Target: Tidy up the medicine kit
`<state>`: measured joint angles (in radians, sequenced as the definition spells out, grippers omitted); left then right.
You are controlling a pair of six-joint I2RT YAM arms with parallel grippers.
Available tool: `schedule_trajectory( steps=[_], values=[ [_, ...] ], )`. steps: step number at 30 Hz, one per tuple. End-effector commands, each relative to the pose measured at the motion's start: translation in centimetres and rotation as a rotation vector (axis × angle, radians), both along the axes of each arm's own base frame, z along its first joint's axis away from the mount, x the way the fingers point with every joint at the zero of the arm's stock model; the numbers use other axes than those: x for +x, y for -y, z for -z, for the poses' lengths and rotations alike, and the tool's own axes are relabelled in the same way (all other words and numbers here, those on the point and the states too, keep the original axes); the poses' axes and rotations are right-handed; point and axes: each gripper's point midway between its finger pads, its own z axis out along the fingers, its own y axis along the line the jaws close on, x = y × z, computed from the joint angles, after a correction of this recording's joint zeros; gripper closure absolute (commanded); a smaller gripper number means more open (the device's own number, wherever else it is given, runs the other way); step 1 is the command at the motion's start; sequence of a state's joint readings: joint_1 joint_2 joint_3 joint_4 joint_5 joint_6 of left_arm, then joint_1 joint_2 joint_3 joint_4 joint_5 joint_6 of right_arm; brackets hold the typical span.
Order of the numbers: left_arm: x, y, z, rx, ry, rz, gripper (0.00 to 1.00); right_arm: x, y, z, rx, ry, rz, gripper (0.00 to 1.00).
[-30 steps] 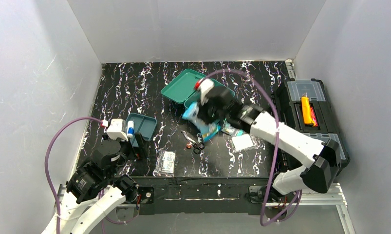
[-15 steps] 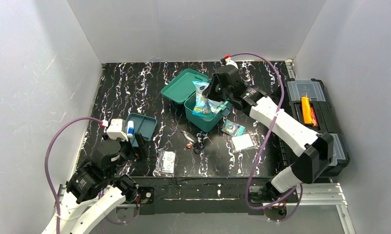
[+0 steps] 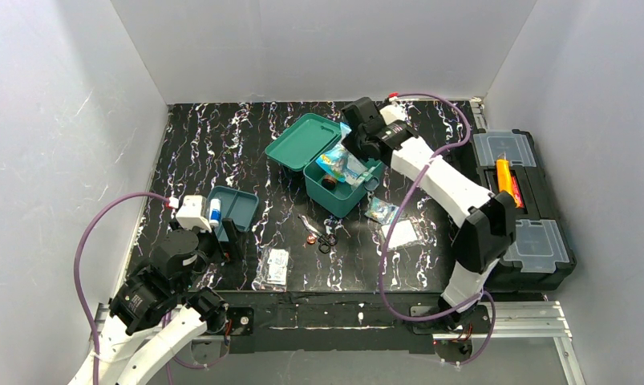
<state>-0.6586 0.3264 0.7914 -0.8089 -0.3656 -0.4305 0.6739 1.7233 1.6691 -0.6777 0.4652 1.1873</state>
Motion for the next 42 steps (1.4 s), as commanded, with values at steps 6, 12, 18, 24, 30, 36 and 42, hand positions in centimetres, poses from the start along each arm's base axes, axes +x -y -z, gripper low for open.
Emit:
schedule_trajectory(
  steps=[6,12,18,24,30,36,42],
  values=[
    [0.1,0.3,0.0,-0.007,0.011,0.013,0.02,1.2,2.7,3.8,-0.094,-0.106,0.217,0.99],
    [0.1,0.3,-0.1,-0.010,0.016,0.014,0.02,0.9,3.2,6.8,-0.155,-0.183,0.229,0.99],
    [0.1,0.3,0.0,-0.004,0.011,0.012,0.02,0.8,4.0,8.3,-0.219,-0.223,0.235,0.86],
    [0.1,0.4,0.0,-0.003,0.006,0.015,0.02,1.1,3.9,7.8,-0.229,-0.204,0.215,0.61],
    [0.2,0.4,0.1,0.000,0.003,0.017,0.02,1.7,3.7,5.1,-0.233,-0.141,0.160,0.50],
    [0.2,0.5,0.2,0.004,-0.004,0.020,0.02,1.0,3.2,2.2,-0.234,-0.009,-0.034,0.46],
    [0.3,0.5,0.3,0.008,-0.009,0.020,0.02,-2.1,3.7,0.4,-0.255,0.095,-0.257,0.42]
  ],
)
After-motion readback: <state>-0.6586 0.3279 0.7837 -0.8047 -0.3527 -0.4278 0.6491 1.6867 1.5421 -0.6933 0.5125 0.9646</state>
